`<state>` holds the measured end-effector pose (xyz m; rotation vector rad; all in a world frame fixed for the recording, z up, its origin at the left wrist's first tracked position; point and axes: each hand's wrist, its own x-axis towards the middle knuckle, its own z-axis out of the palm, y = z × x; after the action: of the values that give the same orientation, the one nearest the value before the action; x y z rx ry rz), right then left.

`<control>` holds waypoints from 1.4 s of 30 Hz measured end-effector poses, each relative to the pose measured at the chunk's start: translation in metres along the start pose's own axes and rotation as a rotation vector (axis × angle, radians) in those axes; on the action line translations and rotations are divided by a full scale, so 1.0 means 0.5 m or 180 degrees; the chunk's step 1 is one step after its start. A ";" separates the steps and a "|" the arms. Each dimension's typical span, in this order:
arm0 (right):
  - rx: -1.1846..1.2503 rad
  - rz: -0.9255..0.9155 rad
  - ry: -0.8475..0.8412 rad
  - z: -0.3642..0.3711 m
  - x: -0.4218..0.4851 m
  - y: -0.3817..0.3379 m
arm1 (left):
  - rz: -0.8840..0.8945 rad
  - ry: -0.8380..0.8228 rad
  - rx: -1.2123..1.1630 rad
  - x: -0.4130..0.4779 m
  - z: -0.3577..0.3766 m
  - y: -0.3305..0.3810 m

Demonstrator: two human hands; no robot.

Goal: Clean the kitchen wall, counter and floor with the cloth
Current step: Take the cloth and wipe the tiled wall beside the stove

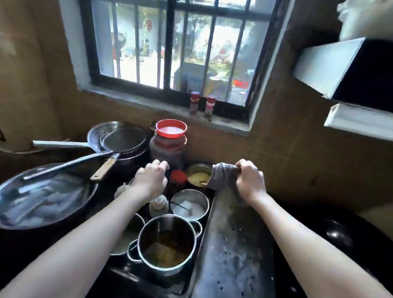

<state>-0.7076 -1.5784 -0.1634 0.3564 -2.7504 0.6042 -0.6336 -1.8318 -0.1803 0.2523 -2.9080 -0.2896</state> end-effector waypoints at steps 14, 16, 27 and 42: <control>-0.0442 0.1155 0.0439 -0.143 -0.092 0.325 | 0.1190 -0.0223 -0.0033 0.080 0.107 0.318; -0.0478 0.1225 0.0419 -0.165 -0.105 0.375 | 0.1244 -0.0248 -0.0008 0.077 0.122 0.374; -0.0208 0.1162 0.0122 -0.297 -0.113 0.625 | 0.0970 -0.0036 -0.0029 0.035 0.177 0.661; 0.0359 0.2076 -0.0009 -0.292 -0.035 0.686 | 0.0940 0.0526 -0.0629 0.031 0.200 0.788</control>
<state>-0.7605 -1.2090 -0.1686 -0.5443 -2.8155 0.9050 -0.7290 -1.4367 -0.1902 -0.1754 -2.6794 -0.4759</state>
